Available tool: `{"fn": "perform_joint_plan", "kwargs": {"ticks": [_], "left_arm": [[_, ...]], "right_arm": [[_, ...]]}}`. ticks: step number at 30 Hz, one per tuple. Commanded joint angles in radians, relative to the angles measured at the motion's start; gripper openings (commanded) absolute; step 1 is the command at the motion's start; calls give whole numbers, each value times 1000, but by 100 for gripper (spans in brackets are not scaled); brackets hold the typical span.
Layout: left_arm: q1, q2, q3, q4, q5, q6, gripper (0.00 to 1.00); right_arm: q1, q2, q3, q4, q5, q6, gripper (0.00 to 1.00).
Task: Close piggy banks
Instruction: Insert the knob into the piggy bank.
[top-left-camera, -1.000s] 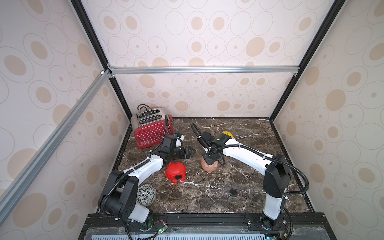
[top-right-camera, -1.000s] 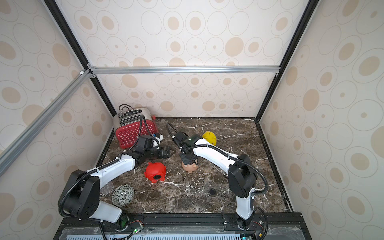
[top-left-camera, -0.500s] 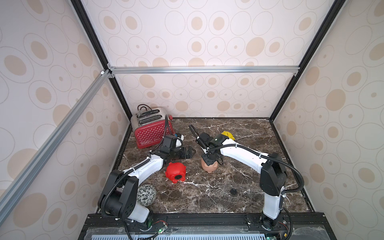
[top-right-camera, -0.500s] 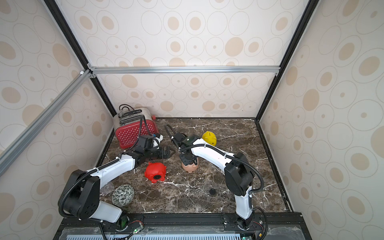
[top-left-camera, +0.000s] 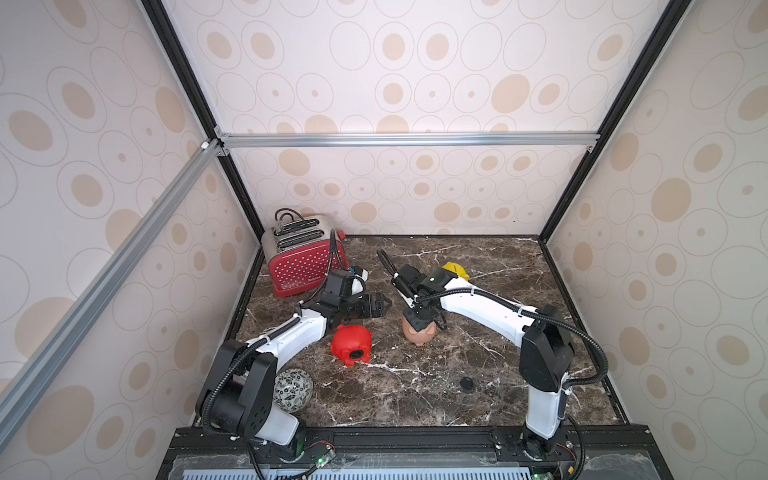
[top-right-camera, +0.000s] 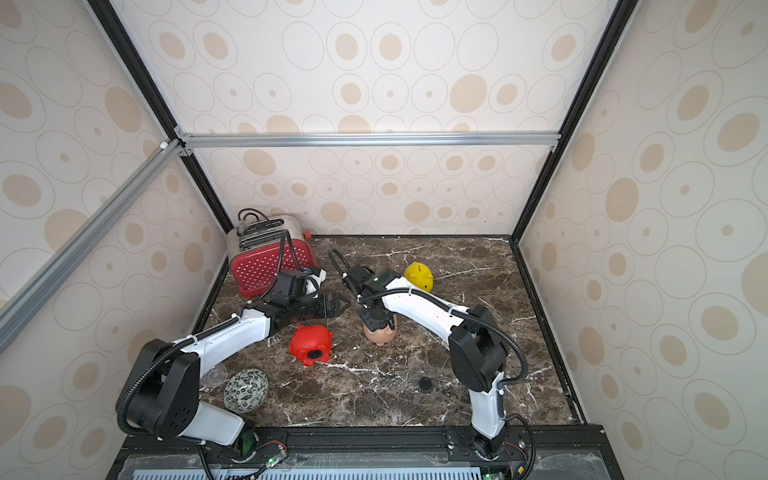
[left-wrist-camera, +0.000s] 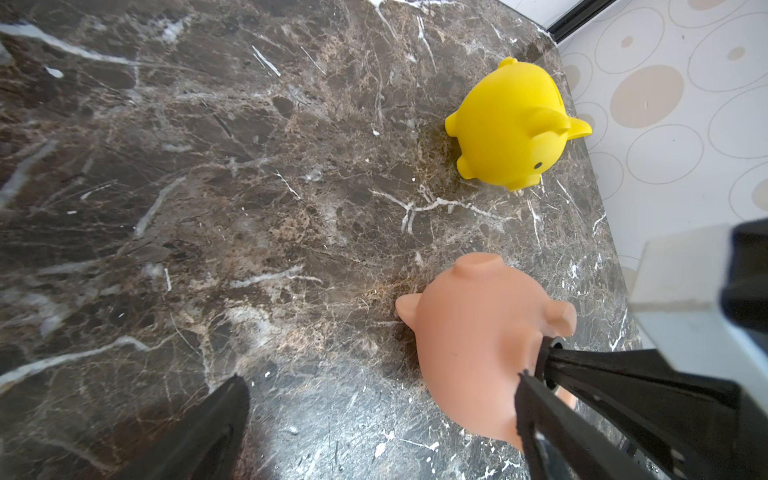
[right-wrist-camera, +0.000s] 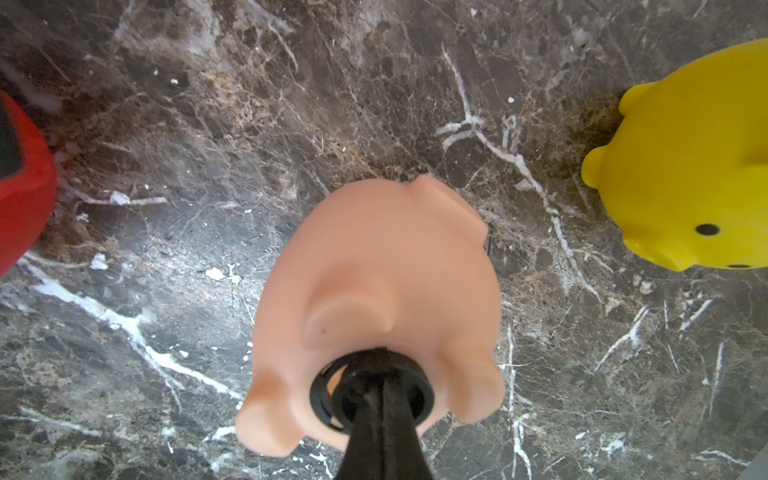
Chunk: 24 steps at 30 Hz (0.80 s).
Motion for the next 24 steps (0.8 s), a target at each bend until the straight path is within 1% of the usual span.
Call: {"fn": "perform_joint_plan", "kwargs": {"ticks": [1, 8, 16, 24], "left_arm": [[4, -1, 1, -25, -7, 25, 99], [5, -6, -2, -32, -12, 28, 99], [5, -9, -7, -33, -11, 27, 99], [4, -9, -8, -33, -5, 28, 99]], "right_arm": [[5, -2, -9, -28, 4, -36, 0], [6, 0, -3, -40, -5, -47, 0], [11, 1, 5, -60, 12, -28, 0], [12, -2, 3, -54, -4, 0, 0]]}}
